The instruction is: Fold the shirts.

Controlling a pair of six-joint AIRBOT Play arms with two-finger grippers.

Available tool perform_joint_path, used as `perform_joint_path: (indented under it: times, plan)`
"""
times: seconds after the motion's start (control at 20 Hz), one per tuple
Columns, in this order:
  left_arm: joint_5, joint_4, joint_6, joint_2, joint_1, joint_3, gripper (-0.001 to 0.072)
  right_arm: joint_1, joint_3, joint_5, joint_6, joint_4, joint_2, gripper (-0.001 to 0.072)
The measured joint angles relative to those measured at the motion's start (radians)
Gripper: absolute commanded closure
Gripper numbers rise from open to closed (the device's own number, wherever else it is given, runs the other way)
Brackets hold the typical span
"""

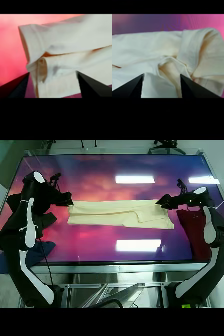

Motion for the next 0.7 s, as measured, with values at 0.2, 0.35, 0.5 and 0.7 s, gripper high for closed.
perform_joint_path:
  times: [0.2,0.35,0.5,0.7]
  plan:
    - [-0.053,0.045,-0.027,0.01,-0.001,0.042,0.0011,-0.056,0.003,0.003,0.0,-0.058,0.032,0.0014]
    - [-0.042,0.045,-0.034,0.047,-0.01,0.032,0.0011,-0.097,0.003,0.037,0.004,-0.08,0.026,0.0014]
    - [-0.023,0.005,-0.041,0.079,-0.031,0.01,0.0012,-0.101,0.003,0.079,0.004,-0.084,-0.002,0.0014]
    - [-0.005,-0.058,-0.041,0.091,-0.096,-0.001,0.0186,-0.079,0.005,0.134,-0.015,-0.007,-0.049,0.0076]
